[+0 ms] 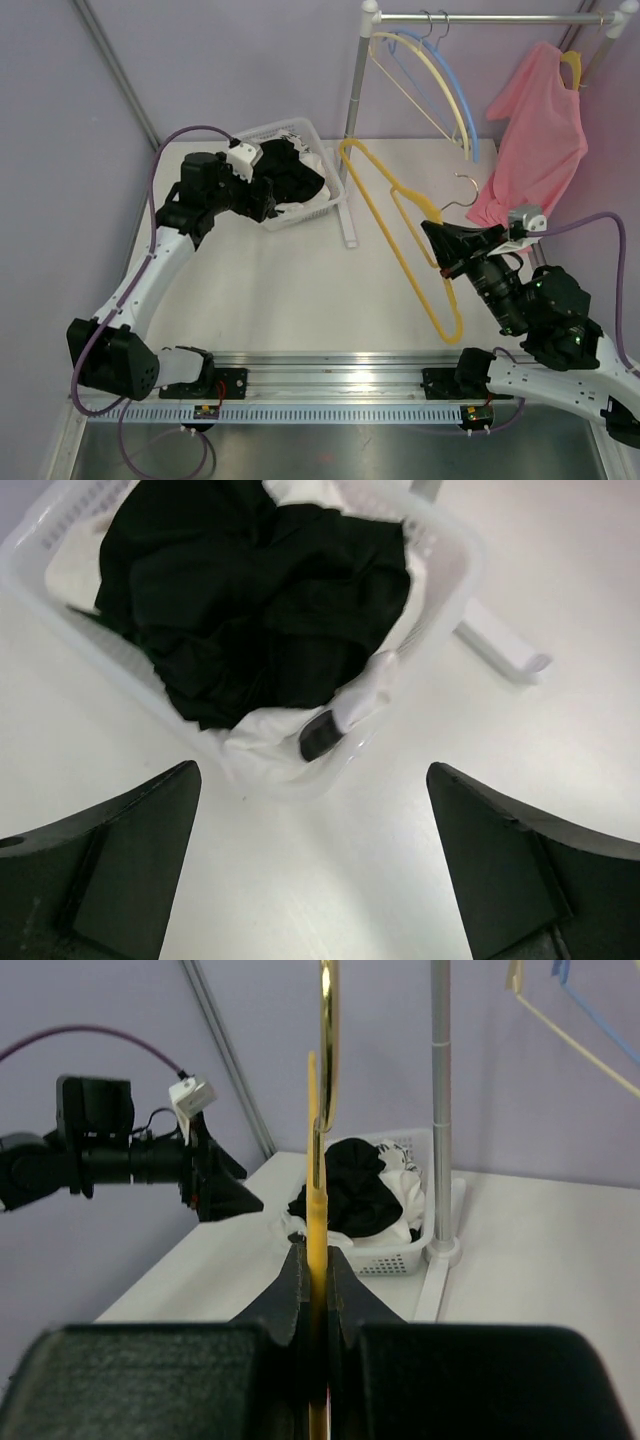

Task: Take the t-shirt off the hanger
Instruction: Place the tshirt into the basket, then hang the hanger back to the clothesline with the right arm

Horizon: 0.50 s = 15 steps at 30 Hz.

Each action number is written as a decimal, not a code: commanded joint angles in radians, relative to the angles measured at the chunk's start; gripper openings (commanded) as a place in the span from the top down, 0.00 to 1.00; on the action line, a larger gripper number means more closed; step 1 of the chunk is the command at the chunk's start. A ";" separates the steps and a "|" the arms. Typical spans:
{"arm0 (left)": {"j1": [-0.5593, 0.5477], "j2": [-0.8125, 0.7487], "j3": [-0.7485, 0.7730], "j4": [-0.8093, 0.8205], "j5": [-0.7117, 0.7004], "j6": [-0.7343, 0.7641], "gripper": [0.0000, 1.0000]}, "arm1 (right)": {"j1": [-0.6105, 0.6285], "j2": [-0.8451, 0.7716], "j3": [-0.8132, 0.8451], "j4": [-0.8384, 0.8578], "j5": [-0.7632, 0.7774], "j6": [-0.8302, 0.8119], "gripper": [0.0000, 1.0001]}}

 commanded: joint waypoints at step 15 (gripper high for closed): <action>-0.082 -0.238 -0.463 0.604 0.131 -0.150 0.01 | -0.002 0.348 0.419 -0.074 0.344 -0.122 1.00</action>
